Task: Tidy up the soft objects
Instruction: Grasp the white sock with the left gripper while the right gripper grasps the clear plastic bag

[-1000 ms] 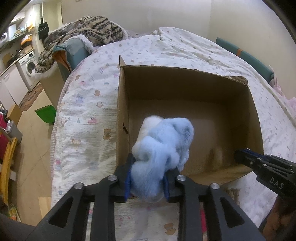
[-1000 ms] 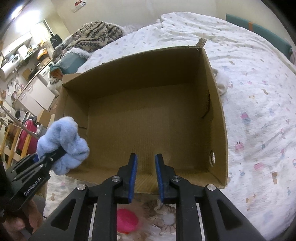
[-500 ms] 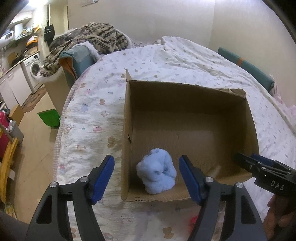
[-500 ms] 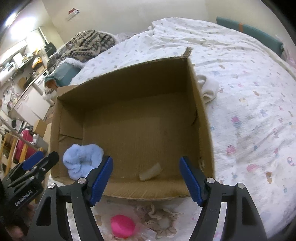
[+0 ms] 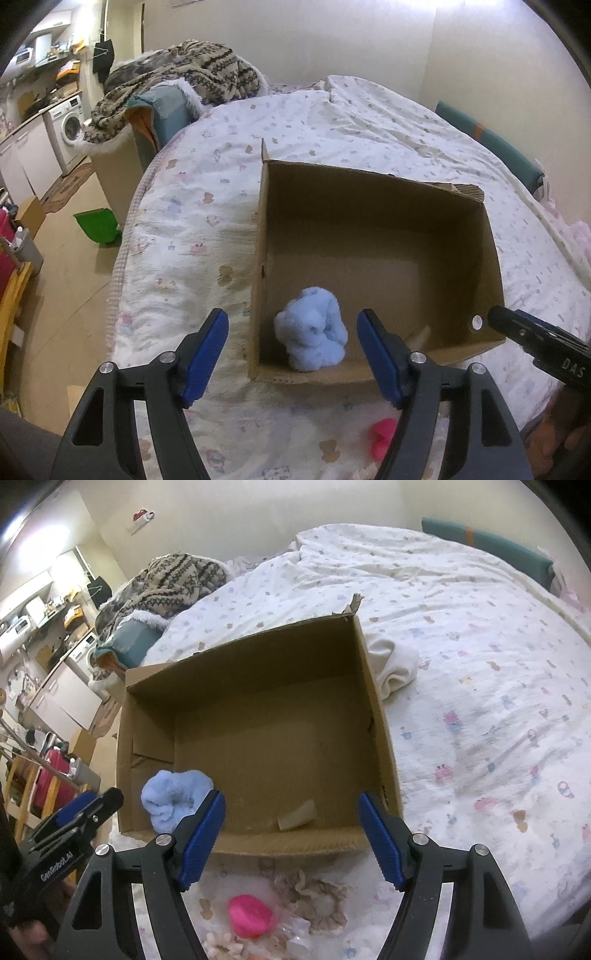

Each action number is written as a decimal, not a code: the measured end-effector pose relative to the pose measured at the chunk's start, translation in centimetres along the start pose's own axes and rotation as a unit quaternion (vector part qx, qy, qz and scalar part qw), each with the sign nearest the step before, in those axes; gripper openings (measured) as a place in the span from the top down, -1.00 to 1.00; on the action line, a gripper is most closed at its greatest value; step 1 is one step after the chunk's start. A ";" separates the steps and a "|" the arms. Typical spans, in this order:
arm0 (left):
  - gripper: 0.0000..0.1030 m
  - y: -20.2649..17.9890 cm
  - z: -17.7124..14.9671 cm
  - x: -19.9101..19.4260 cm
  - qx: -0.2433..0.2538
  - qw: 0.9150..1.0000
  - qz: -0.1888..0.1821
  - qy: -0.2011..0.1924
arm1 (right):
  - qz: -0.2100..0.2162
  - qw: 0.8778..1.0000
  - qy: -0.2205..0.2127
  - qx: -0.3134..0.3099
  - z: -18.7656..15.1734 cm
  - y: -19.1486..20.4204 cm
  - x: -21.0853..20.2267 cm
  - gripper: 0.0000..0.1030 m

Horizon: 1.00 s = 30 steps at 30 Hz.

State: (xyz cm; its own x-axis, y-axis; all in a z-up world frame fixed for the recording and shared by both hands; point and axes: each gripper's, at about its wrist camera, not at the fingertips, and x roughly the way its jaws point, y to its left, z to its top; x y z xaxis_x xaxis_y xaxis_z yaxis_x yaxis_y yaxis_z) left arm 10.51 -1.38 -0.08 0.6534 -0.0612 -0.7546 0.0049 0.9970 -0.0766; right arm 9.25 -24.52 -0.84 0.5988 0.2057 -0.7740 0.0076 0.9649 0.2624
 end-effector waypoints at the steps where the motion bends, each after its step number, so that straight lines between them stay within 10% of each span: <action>1: -0.35 0.1 -0.1 -0.3 -0.001 1.000 0.000 0.001 | -0.002 1.000 0.000 -0.004 0.0 0.1 -0.2 -0.52; 10: -0.35 1.4 -1.7 -2.4 -0.007 1.000 -0.006 0.015 | 0.030 0.999 0.020 -0.001 -2.2 0.3 -1.6 -0.96; 30: -0.35 3.3 -6.4 -2.6 -0.031 0.993 0.004 0.114 | 0.034 0.997 0.045 0.046 -6.1 -0.3 -3.4 -0.96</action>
State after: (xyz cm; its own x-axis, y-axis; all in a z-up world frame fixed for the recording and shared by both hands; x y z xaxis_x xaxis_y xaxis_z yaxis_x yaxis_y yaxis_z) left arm 3.97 1.80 -2.50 0.4654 -0.0697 -0.8824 -0.0504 0.9932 -0.1050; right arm 2.33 -24.54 -1.81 0.5256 0.2878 -0.8005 0.0451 0.9303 0.3641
